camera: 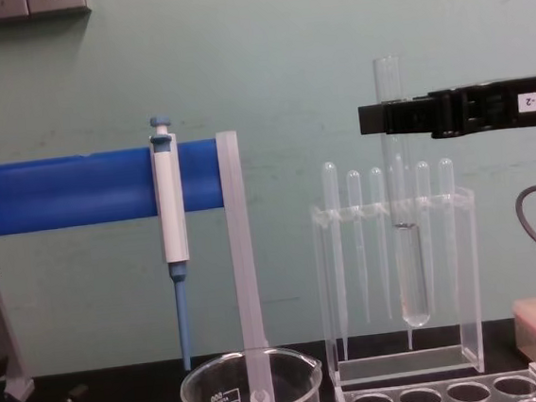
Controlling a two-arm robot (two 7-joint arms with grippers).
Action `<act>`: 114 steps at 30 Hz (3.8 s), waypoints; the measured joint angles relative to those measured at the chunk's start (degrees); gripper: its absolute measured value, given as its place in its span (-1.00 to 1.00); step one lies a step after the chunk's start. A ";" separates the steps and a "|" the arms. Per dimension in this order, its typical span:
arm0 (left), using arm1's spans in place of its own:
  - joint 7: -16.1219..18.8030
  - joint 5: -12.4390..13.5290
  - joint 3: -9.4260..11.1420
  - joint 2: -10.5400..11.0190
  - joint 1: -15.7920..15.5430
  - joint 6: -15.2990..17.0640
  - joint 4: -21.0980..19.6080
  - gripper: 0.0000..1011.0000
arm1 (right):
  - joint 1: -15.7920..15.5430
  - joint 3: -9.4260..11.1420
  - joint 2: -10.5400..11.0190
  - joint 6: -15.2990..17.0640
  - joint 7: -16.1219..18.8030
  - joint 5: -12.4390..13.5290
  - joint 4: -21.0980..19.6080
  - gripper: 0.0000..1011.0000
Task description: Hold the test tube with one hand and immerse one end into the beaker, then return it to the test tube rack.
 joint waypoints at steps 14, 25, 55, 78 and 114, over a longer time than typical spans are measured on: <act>0.00 0.00 0.00 0.00 0.00 0.00 0.00 0.98 | 0.00 0.00 0.00 0.00 0.09 0.00 0.00 -0.55; 0.00 0.00 0.00 0.00 0.00 0.00 0.00 0.98 | 0.00 0.00 0.00 0.00 0.06 0.00 0.00 -0.55; 0.00 0.00 0.00 0.00 0.00 0.00 0.00 0.98 | 2.34 -2.82 -2.35 0.56 0.69 -0.08 0.78 -0.56; 0.00 0.00 0.00 0.00 0.00 0.00 0.00 0.98 | 5.43 -11.26 -11.42 -6.38 2.60 -5.80 9.22 -0.56; 0.00 0.00 0.00 0.00 0.00 0.00 0.00 0.98 | 0.08 -10.06 -15.66 -16.32 7.05 -12.15 19.94 -0.56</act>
